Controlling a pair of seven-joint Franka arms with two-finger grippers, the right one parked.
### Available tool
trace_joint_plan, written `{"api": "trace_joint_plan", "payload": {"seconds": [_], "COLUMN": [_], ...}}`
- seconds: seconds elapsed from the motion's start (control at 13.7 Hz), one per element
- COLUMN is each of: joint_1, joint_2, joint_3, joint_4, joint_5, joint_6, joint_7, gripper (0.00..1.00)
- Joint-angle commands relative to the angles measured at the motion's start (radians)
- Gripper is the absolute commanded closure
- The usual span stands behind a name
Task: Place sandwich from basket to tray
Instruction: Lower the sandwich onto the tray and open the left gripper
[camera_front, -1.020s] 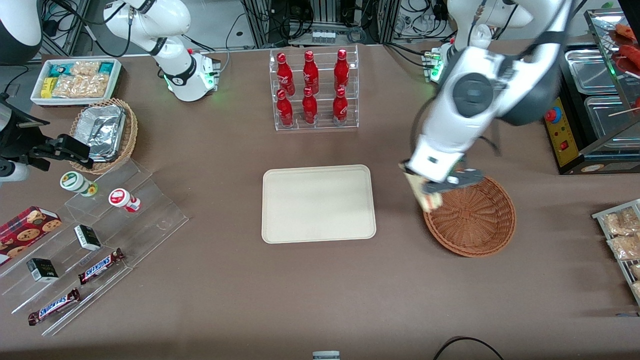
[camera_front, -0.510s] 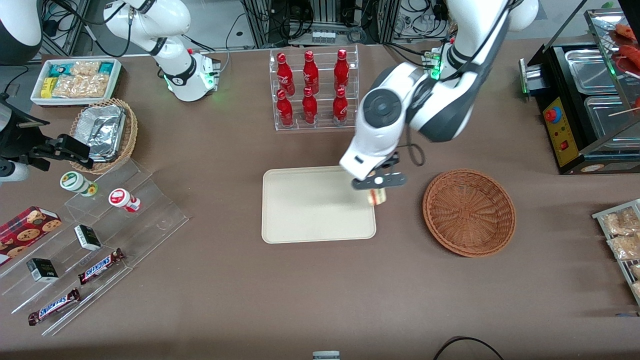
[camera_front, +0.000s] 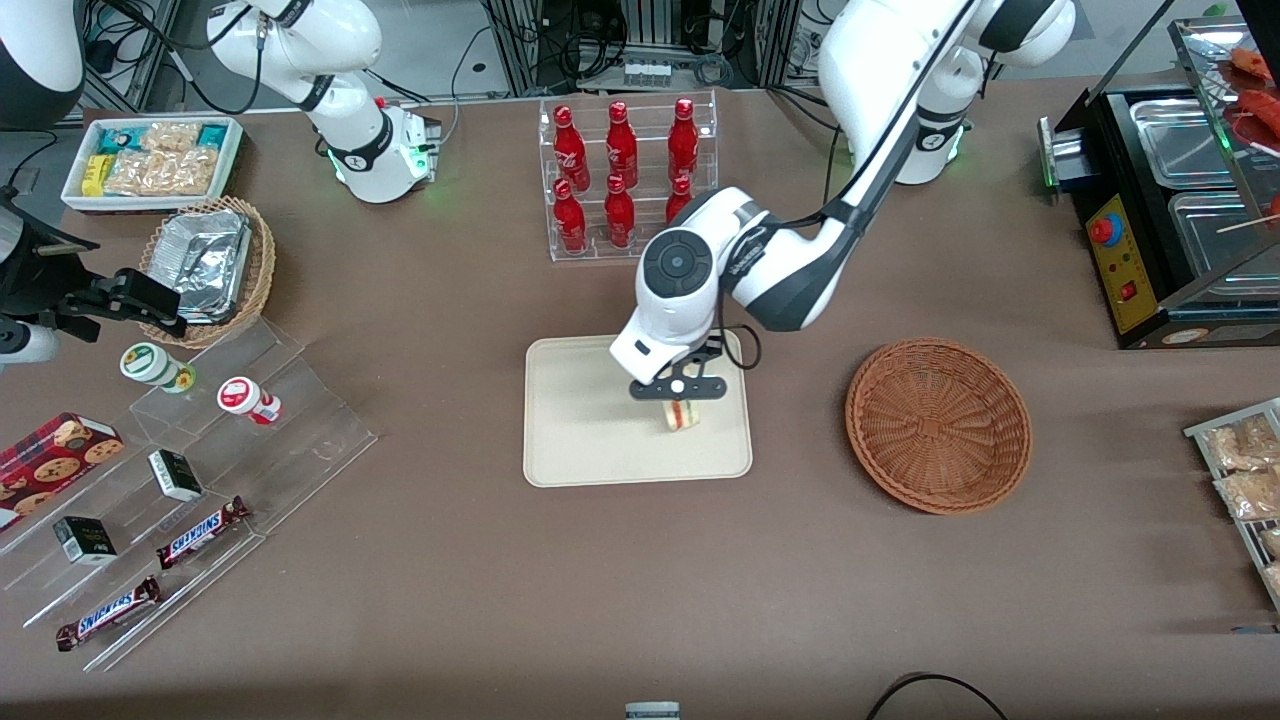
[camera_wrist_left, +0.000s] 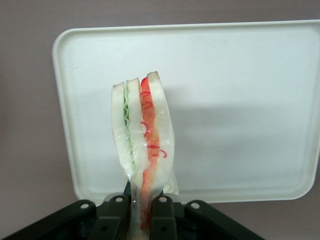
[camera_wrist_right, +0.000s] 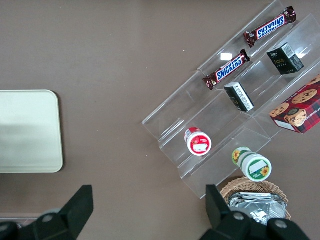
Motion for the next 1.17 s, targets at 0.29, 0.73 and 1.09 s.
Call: {"api": "trace_joint_plan", "payload": {"seconds": [0.29, 0.73, 1.09], "joint_1": [-0.060, -0.062, -0.096], "joint_2": [0.093, 0.133, 0.152], "joint_3": [0.010, 0.009, 0.013], "joint_4": [0.028, 0.026, 0.030], "joint_5": [0.033, 0.037, 0.034], "joint_6": [0.094, 0.145, 0.159], "joint_7": [-0.006, 0.005, -0.009], "gripper": [1.00, 1.00, 0.01]}}
